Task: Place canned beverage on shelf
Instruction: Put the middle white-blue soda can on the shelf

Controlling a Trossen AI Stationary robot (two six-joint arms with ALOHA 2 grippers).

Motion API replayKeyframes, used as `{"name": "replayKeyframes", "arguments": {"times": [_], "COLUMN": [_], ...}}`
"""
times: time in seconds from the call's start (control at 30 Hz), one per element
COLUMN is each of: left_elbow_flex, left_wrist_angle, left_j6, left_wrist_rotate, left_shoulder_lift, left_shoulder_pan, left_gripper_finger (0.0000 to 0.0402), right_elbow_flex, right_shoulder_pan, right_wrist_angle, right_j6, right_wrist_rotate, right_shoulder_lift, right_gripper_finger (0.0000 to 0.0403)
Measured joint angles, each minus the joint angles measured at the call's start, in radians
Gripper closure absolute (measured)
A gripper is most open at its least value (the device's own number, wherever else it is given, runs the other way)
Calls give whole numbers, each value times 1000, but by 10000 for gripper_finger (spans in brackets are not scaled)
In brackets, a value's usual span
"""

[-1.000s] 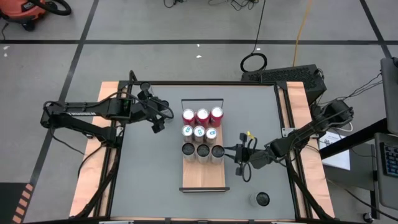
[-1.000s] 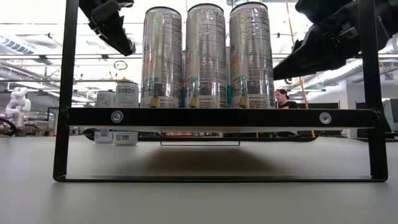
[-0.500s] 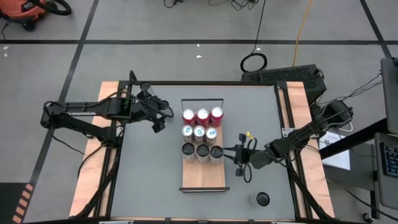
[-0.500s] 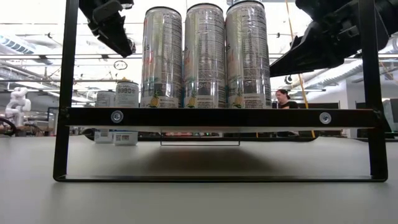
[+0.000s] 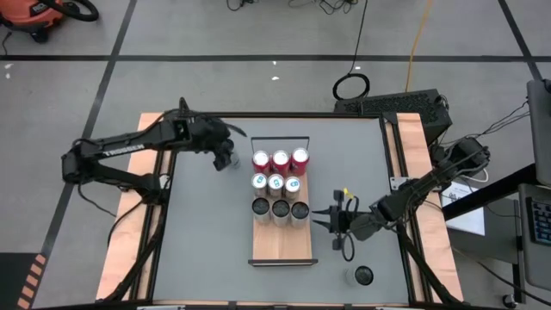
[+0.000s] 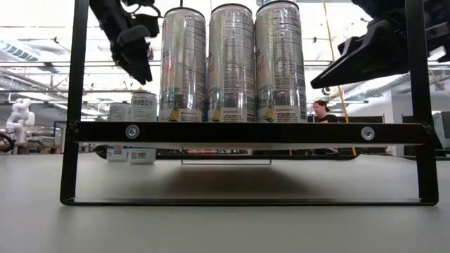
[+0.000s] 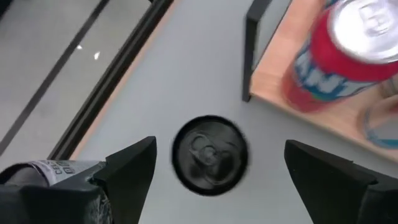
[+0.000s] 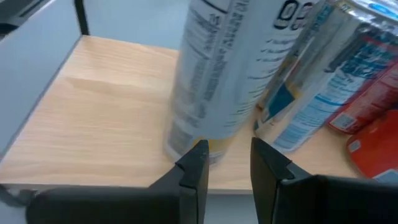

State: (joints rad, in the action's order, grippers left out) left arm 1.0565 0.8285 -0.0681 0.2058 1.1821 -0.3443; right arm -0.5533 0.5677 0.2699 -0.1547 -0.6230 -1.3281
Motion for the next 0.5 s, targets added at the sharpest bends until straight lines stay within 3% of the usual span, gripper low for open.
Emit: {"name": "replayKeyframes", "arguments": {"times": [0.2,0.5], "left_elbow_flex": [0,0], "left_wrist_angle": [-12,-21], "left_j6": [121,154], "left_wrist_rotate": [-82,-58], "left_shoulder_lift": [63,148], "left_shoulder_pan": [-58,-100], "left_gripper_finger": [57,57], "right_elbow_flex": [0,0], "right_shoulder_pan": [30,43], "right_wrist_angle": [-6,5], "right_j6": [-16,-31], "right_wrist_rotate": [0,0], "right_shoulder_lift": [0,0], "right_gripper_finger": [339,339]}}
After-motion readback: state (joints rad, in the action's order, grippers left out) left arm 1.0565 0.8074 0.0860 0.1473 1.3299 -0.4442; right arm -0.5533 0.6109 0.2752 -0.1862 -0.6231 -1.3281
